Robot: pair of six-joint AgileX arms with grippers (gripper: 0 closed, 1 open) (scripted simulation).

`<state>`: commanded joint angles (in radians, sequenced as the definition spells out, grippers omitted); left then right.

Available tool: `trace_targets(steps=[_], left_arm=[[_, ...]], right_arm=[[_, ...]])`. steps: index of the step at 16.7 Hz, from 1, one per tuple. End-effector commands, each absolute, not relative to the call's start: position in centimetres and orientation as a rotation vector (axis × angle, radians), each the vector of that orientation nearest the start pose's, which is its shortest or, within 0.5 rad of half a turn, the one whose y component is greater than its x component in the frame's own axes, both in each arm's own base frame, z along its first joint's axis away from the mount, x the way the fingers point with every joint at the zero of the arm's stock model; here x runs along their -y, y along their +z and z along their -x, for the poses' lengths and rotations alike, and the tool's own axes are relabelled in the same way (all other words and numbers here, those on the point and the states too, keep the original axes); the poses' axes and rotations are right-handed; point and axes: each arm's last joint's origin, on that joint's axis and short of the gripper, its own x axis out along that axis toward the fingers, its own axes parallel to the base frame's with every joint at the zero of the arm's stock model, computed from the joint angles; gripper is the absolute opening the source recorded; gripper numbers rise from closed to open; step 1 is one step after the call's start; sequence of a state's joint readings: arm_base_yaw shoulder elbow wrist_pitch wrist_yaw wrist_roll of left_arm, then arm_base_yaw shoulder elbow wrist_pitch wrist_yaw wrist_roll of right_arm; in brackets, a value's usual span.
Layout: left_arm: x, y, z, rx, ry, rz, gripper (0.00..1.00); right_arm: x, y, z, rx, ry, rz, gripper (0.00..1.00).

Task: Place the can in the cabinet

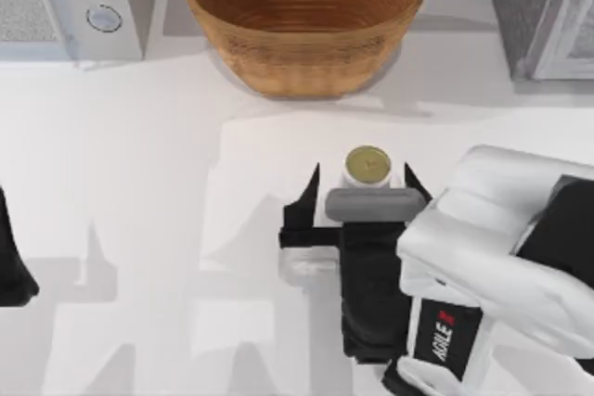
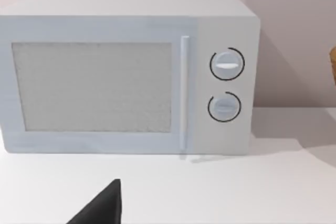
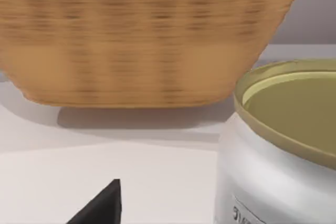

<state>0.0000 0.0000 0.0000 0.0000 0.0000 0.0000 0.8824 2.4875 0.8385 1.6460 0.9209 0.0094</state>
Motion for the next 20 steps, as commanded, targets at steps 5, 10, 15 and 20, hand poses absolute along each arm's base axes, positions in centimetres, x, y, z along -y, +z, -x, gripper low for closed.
trace_targets(steps=[5, 10, 15, 20], left_arm=[[0.12, 16.00, -10.57, 0.000, 0.000, 0.000, 1.00], [0.12, 16.00, -10.57, 0.000, 0.000, 0.000, 1.00], [0.12, 16.00, -10.57, 0.000, 0.000, 0.000, 1.00], [0.12, 16.00, -10.57, 0.000, 0.000, 0.000, 1.00]], right_arm=[[-26.58, 1.08, -25.05, 0.006, -0.010, -0.001, 1.00], [-26.58, 1.08, -25.05, 0.006, -0.010, -0.001, 0.62], [-26.58, 1.08, -25.05, 0.006, -0.010, -0.001, 0.25], [-26.58, 1.08, -25.05, 0.006, -0.010, -0.001, 0.00]])
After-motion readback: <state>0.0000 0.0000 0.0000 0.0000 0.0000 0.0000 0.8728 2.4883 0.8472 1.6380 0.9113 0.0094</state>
